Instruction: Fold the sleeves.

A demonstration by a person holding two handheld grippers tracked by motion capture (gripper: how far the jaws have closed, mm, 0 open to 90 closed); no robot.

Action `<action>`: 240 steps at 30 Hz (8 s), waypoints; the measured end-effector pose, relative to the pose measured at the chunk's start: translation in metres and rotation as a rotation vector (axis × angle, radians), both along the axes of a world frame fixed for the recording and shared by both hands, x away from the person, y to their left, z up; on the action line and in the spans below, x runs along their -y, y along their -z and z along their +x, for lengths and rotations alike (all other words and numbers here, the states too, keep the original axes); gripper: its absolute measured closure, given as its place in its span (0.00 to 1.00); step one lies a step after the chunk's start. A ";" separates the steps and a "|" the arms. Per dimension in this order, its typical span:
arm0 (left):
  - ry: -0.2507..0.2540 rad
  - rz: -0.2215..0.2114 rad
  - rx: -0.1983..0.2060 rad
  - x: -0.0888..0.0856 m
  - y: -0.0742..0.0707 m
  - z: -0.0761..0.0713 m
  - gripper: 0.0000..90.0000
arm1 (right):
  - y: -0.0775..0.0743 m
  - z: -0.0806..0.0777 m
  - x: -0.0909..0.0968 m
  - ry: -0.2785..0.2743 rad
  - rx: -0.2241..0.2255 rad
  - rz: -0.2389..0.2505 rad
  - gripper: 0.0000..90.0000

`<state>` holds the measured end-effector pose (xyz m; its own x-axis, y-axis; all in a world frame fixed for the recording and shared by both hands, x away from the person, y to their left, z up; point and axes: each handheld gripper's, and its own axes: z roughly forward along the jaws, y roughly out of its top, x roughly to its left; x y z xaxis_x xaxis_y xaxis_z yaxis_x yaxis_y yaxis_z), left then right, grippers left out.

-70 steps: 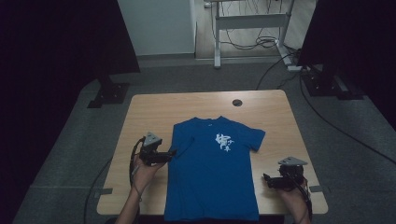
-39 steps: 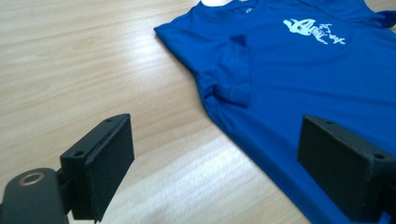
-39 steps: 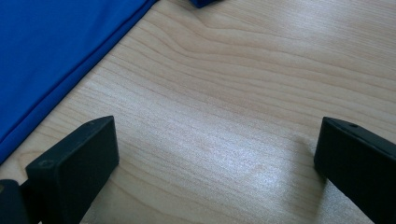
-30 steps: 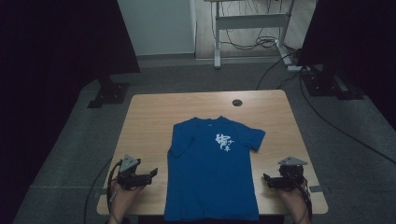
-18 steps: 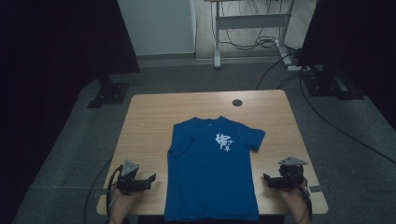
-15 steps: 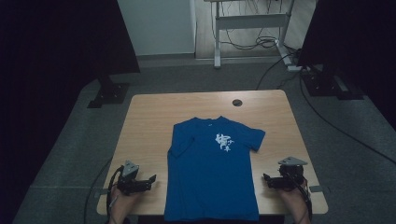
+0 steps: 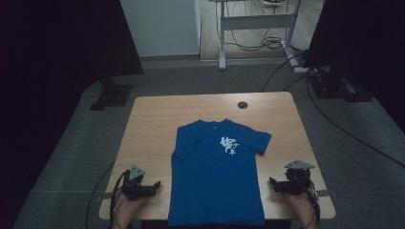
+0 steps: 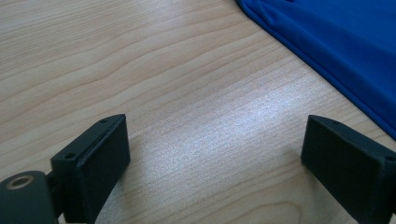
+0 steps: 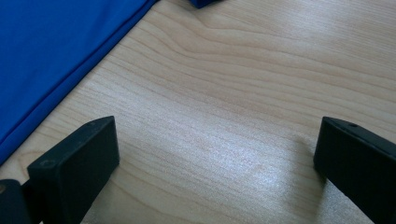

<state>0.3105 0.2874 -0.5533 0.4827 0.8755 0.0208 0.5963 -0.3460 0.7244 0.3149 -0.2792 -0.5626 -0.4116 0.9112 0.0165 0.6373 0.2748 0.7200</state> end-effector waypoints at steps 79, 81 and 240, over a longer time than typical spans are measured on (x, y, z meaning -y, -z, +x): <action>-0.031 0.008 -0.019 0.003 0.001 0.002 0.00 | -0.022 0.128 -0.012 0.049 0.069 0.026 0.22; -0.031 0.008 -0.019 0.003 0.001 0.002 0.00 | -0.022 0.132 -0.012 0.053 0.072 0.022 0.22; -0.043 0.006 -0.018 0.003 0.001 0.001 0.01 | -0.042 0.144 -0.118 -0.147 0.055 0.069 0.46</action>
<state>0.3111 0.2842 -0.5542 0.4452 0.8952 0.0182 0.6233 -0.3244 0.7115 0.4591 -0.1613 -0.5204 -0.5426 0.8385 0.0508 0.5525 0.3106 0.7734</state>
